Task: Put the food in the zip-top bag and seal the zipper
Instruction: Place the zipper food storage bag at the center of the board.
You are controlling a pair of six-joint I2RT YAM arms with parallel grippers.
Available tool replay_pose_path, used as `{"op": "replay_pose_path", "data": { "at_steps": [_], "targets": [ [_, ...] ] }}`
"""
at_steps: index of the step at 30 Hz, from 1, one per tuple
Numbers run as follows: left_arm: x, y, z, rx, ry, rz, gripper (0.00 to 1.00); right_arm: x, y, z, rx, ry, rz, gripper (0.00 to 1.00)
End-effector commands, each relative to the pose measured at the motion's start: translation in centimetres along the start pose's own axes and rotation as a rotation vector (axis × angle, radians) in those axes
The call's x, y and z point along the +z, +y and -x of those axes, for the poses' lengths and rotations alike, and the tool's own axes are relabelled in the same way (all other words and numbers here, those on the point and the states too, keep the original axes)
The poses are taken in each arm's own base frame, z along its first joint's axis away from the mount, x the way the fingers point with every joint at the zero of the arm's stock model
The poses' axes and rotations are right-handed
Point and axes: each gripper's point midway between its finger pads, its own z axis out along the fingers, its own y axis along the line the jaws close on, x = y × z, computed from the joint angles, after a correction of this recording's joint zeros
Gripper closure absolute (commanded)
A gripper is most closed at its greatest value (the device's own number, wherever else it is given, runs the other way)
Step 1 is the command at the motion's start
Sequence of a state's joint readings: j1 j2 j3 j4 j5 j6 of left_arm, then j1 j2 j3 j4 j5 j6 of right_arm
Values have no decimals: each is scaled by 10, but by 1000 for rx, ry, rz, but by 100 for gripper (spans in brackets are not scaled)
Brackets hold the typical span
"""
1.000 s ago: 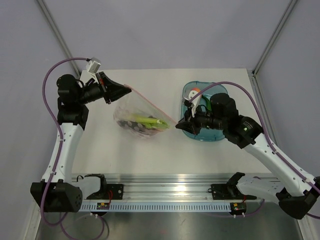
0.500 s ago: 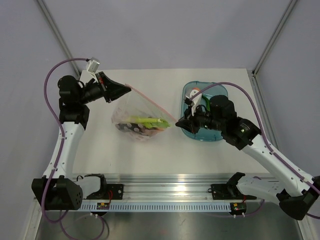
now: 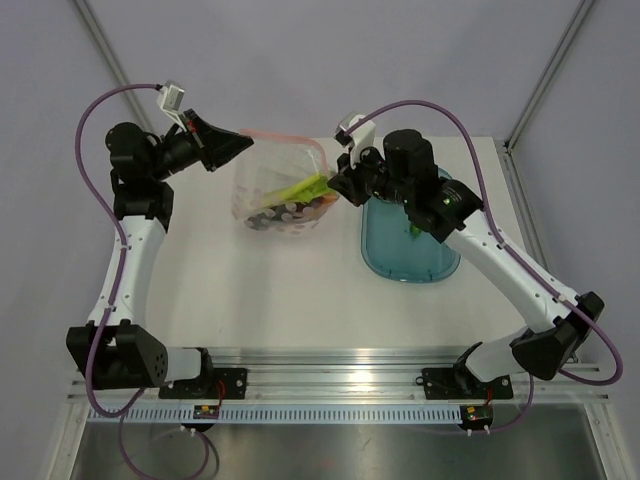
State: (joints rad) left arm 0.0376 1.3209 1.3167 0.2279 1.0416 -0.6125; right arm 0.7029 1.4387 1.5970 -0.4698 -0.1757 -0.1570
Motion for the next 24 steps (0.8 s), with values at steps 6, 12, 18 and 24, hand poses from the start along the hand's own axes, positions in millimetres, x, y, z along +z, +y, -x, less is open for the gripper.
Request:
{"op": "replay_pose_path", "data": {
  "at_steps": [6, 12, 18, 24],
  "targets": [
    [-33, -56, -9, 148, -14, 5, 2, -12, 47, -26, 104, -15, 227, 42],
    [-43, -71, 4, 169, -17, 72, 1, -31, 5, -75, 215, 98, -87, 18],
    [-42, -73, 0, 89, -31, 96, 1, -75, -54, -90, 377, 82, -439, 1],
    [-37, -58, -38, -11, 37, 130, 1, -88, -60, -110, 547, 117, -481, 0]
  ]
}}
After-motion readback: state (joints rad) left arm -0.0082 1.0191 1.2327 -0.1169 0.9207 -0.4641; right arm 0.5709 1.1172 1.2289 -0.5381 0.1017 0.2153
